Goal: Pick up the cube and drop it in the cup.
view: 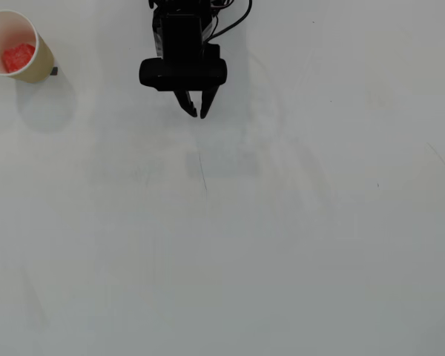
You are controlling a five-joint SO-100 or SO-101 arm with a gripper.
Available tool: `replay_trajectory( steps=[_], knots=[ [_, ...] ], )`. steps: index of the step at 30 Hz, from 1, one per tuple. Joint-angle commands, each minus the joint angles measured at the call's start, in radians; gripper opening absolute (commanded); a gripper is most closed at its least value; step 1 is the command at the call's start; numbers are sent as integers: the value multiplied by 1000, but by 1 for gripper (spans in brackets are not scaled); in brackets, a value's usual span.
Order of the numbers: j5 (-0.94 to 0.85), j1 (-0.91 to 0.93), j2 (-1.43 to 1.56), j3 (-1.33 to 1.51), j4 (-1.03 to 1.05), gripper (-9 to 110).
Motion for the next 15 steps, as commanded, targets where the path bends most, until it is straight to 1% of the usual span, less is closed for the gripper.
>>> replay_trajectory(
  steps=[1, 6, 15],
  knots=[
    [8, 2, 32, 35, 17, 0],
    [8, -14, 32, 72, 48, 0],
    [2, -54, 32, 72, 233, 0]
  ],
)
